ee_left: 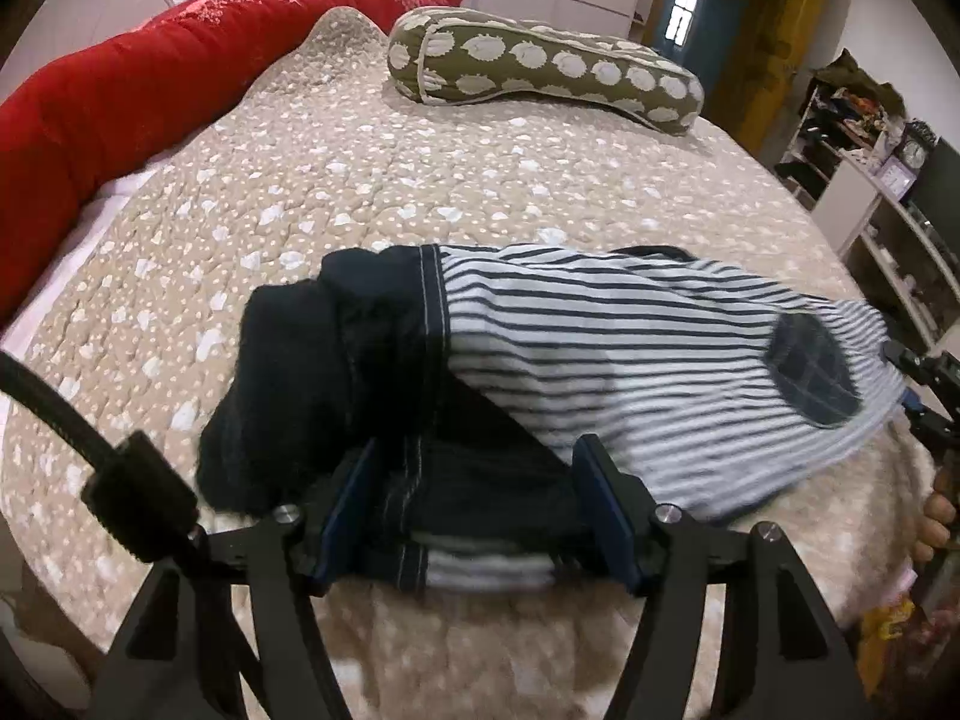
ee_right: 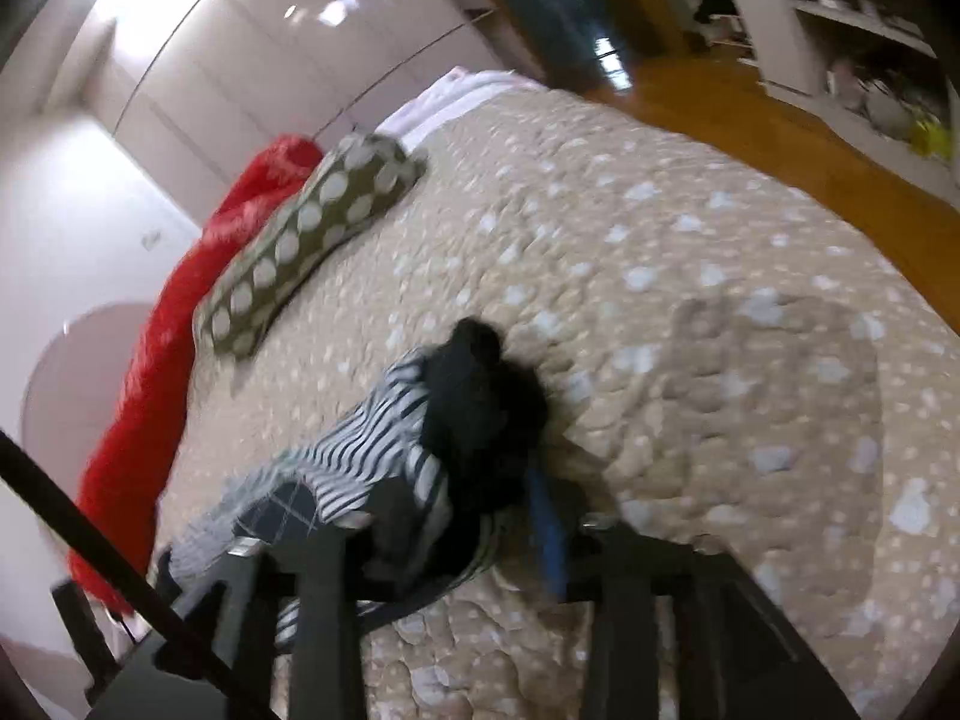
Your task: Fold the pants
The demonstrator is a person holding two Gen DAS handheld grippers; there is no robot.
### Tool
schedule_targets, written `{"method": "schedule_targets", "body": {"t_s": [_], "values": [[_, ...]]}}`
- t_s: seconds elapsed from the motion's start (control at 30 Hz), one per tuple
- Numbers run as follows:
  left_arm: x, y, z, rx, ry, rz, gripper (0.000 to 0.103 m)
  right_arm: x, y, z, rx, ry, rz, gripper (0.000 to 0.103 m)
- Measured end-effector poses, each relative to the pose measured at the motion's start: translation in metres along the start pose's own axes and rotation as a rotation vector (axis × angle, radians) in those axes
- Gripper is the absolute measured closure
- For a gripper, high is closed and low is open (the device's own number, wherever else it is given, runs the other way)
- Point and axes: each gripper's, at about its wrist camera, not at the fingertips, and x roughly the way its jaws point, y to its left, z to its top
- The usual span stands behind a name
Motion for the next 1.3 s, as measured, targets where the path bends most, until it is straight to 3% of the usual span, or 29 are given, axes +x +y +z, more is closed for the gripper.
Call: {"method": "schedule_targets", "body": {"t_s": [0.1,0.17,0.3,0.4,0.43,0.47,0.5,0.67,0.77,0.83,0.93,1.2,1.3], "values": [[-0.031,0.004,0.002,-0.038,-0.023,-0.12,0.038,-0.036,0.008,0.014,-0.04,-0.146,-0.058,0.051],[-0.044,0.002,0.007,-0.052,-0.06,-0.161,0.038,-0.042,0.023,0.021,-0.085,-0.159,-0.039,0.05],[-0.028,-0.012,0.015,-0.053,-0.052,-0.183,0.038,-0.009,0.079,0.014,-0.236,-0.005,0.091,0.05],[0.003,-0.033,0.008,0.02,-0.003,-0.089,0.047,0.034,0.128,-0.005,-0.384,0.143,0.146,0.05],[0.015,-0.04,0.0,0.07,0.022,-0.011,0.057,0.047,0.145,-0.009,-0.436,0.174,0.149,0.05],[0.019,-0.042,-0.005,0.093,0.016,0.01,0.057,0.062,0.16,-0.014,-0.485,0.209,0.153,0.05],[0.018,-0.043,-0.009,0.111,-0.015,0.014,0.057,0.074,0.172,-0.018,-0.517,0.243,0.161,0.05],[0.017,-0.034,-0.014,0.095,-0.025,-0.025,0.057,0.13,0.216,-0.039,-0.645,0.387,0.183,0.045],[0.017,-0.033,-0.016,0.1,-0.041,-0.028,0.056,0.156,0.232,-0.055,-0.741,0.452,0.124,0.046],[0.017,-0.032,-0.017,0.099,-0.048,-0.035,0.056,0.166,0.237,-0.066,-0.811,0.503,0.104,0.099],[0.016,-0.032,-0.019,0.091,-0.054,-0.051,0.055,0.165,0.245,-0.069,-0.872,0.47,0.049,0.099],[0.017,-0.032,-0.018,0.087,-0.062,-0.062,0.054,0.187,0.261,-0.06,-0.859,0.387,-0.064,0.1],[0.017,-0.031,-0.017,0.081,-0.061,-0.068,0.054,0.182,0.256,-0.046,-0.786,0.389,-0.045,0.095]]}}
